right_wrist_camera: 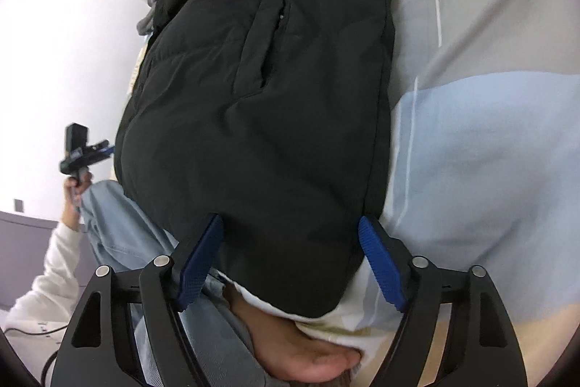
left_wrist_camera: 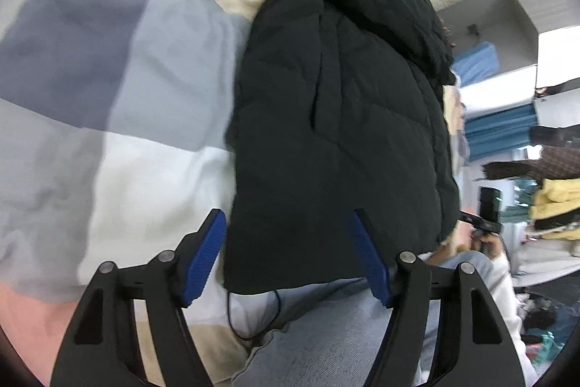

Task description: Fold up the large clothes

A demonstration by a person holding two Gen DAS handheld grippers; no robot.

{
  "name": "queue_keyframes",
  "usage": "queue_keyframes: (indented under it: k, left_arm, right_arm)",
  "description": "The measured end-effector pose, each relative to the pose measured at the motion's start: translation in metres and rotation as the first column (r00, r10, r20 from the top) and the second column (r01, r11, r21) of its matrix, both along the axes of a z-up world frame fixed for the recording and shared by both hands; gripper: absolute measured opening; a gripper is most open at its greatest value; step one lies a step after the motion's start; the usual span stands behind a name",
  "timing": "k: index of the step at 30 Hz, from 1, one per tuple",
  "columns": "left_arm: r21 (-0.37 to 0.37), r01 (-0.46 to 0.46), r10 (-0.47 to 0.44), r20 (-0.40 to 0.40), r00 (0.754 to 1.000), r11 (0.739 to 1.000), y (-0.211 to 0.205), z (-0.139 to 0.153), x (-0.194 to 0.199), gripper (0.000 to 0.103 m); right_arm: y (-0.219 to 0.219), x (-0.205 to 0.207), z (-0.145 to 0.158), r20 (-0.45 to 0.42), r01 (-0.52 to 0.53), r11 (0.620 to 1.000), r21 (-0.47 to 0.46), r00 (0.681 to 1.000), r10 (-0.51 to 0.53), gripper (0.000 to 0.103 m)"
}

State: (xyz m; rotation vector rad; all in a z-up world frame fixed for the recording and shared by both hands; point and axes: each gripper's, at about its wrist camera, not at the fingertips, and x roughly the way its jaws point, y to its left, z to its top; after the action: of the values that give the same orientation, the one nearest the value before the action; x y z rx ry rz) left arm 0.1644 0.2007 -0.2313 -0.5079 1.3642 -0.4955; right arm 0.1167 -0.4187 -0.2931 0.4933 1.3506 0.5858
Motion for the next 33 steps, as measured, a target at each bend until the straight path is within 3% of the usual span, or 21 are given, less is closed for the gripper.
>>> queue_keyframes:
  k: [4,8,10,14,17,21,26,29,33]
  left_arm:
    - [-0.07,0.037,-0.043,-0.089,0.995,0.997,-0.001,-0.025,0.006,0.073]
    - [-0.048,0.036,-0.041,-0.106,0.994,0.998,0.001,-0.04,0.013,0.073]
    - [-0.087,0.047,-0.056,-0.097,0.994,0.995,-0.002,-0.042,0.016,0.073]
    - [-0.156,0.16,-0.163,-0.009,0.987,0.975,-0.02,-0.028,0.012,0.073]
    - [-0.141,0.208,-0.206,0.028,0.978,0.968,-0.025,-0.027,0.007,0.073]
    - [-0.14,0.157,-0.165,-0.047,0.985,0.978,-0.02,-0.047,0.018,0.075]
    - [-0.137,0.143,-0.155,-0.081,0.985,0.98,-0.019,-0.054,0.028,0.075]
    - [-0.135,0.214,-0.223,-0.059,0.973,0.968,-0.031,-0.045,0.028,0.075]
    - [-0.072,0.317,-0.32,-0.04,0.947,0.946,-0.058,-0.034,0.032,0.075]
  right_arm:
    - [-0.004,0.006,-0.007,0.004,0.005,0.999,0.043,1.0,-0.005,0.084]
    - [0.003,0.011,-0.01,0.003,-0.011,0.998,0.055,1.0,0.011,0.088]
    - [0.009,0.013,-0.007,0.013,-0.037,0.998,0.047,0.999,0.037,0.089]
    - [0.018,0.012,0.007,0.085,-0.095,0.991,0.097,0.993,0.087,0.089]
    - [0.023,0.01,0.011,0.13,-0.139,0.981,0.135,0.984,0.122,0.089]
    - [0.024,0.017,-0.008,0.065,-0.13,0.989,0.063,0.99,0.126,0.09]
    - [0.021,0.024,-0.014,0.042,-0.117,0.989,0.088,0.993,0.114,0.092]
    - [0.031,0.027,-0.009,0.03,-0.163,0.984,0.078,0.987,0.161,0.095]
    - [0.046,0.027,0.0,0.053,-0.231,0.968,0.095,0.973,0.227,0.098]
